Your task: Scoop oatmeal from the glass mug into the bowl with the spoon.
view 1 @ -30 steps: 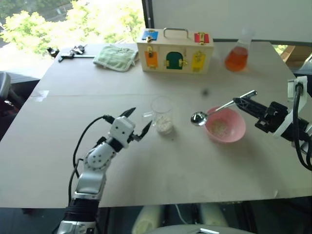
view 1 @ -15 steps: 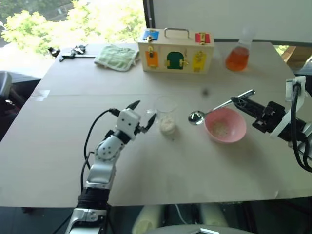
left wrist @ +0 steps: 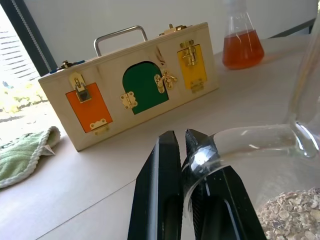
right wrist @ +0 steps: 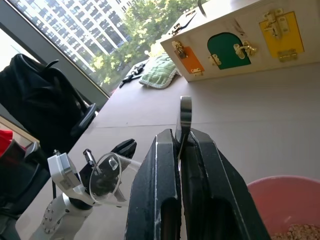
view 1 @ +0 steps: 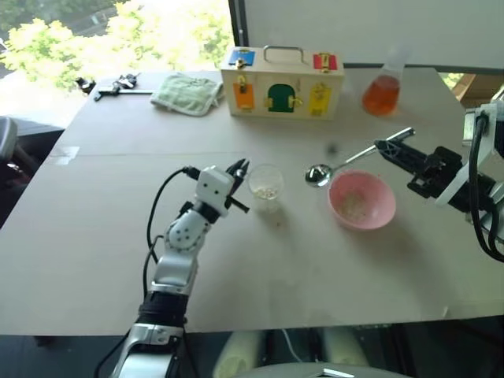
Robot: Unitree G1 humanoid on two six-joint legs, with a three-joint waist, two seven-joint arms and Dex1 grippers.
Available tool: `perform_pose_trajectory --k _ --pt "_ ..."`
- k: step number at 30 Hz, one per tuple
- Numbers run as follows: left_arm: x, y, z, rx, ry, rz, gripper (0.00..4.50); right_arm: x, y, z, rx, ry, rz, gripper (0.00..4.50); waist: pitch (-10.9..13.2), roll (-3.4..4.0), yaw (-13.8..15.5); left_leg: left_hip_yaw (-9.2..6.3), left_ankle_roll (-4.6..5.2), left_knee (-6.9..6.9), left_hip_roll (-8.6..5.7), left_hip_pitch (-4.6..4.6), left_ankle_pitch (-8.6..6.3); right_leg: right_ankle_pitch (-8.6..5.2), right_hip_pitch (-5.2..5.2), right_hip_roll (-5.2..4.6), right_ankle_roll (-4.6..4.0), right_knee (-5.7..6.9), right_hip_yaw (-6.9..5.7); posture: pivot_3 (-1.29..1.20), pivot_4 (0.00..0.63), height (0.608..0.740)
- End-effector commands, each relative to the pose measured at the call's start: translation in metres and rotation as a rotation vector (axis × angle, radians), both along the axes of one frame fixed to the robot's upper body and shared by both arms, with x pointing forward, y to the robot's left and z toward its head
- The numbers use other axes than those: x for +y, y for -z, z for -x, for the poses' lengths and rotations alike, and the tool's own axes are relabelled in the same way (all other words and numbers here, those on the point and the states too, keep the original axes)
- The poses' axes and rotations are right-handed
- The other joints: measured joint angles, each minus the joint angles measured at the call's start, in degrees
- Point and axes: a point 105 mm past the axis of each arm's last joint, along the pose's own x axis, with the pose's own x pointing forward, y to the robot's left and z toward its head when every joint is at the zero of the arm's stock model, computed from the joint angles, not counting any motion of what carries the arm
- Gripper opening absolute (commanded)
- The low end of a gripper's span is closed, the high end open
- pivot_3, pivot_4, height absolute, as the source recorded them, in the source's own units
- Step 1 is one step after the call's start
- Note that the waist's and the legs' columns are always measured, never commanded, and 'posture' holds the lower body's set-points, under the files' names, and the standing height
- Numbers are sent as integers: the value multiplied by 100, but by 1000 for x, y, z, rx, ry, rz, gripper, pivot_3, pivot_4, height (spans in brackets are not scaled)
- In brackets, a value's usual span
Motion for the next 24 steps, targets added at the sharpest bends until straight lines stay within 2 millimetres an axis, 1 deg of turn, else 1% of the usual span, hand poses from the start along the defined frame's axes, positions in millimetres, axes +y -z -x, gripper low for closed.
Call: perform_pose_trajectory --k 1,3,5,6,9,11,15,19,22,23,24 --pt "-3 -21 -9 -103 -51 -59 51 3 -34 4 -105 5 -32 0 0 -1 0 0 1 1 0 0 0 0 0 0 0 0 1 0 150 740" --pt "-8 -27 -14 -144 -76 -119 51 14 -44 6 -134 -22 -32 0 1 -1 -1 -1 1 4 0 -10 0 0 -5 0 0 -3 -2 0 150 740" --pt "-14 -31 -20 -159 -89 -131 51 23 -46 7 -149 -48 -8 0 1 -2 -3 -2 1 37 -1 -63 0 1 -50 1 0 15 -4 0 150 740" --pt "-17 -33 -22 -156 -88 -116 51 26 -44 7 -150 -53 8 0 1 -2 -2 -3 1 52 -1 -74 0 0 -59 2 0 26 -4 0 150 740" --pt "-32 -39 -26 -153 -53 -115 51 32 -32 -3 -140 -28 100 0 1 -2 3 -2 3 59 -4 -80 -1 0 -61 0 0 26 -4 0 150 740" --pt "-38 -43 -30 -130 -44 -97 51 35 -29 -7 -144 -29 130 0 1 -3 4 -2 3 64 -5 -82 -1 0 -63 -2 0 32 -3 0 150 740" --pt "-39 -50 -36 -101 -60 -89 51 42 -28 -11 -166 -46 169 0 2 -3 -11 2 2 67 -6 -88 0 0 -79 -2 0 52 2 0 150 740" --pt "-43 -57 -41 -62 -55 -91 51 50 -14 -17 -195 -44 306 0 2 -3 -15 11 1 67 -6 -102 0 0 -104 0 0 70 12 0 150 740" --pt "-51 -55 -41 10 -11 -99 51 58 -7 -21 -239 -51 411 0 2 -3 -22 13 1 79 -6 -130 1 0 -131 1 0 76 13 0 150 740" --pt "-54 -53 -40 43 11 -108 51 64 -2 -22 -251 -69 448 0 2 -3 -22 9 0 92 -6 -155 1 0 -151 1 0 81 7 0 150 740" --pt "-57 -51 -40 69 27 -114 51 68 3 -22 -264 -86 480 0 1 -3 -22 7 0 96 -6 -158 1 0 -152 1 0 80 3 0 150 740"
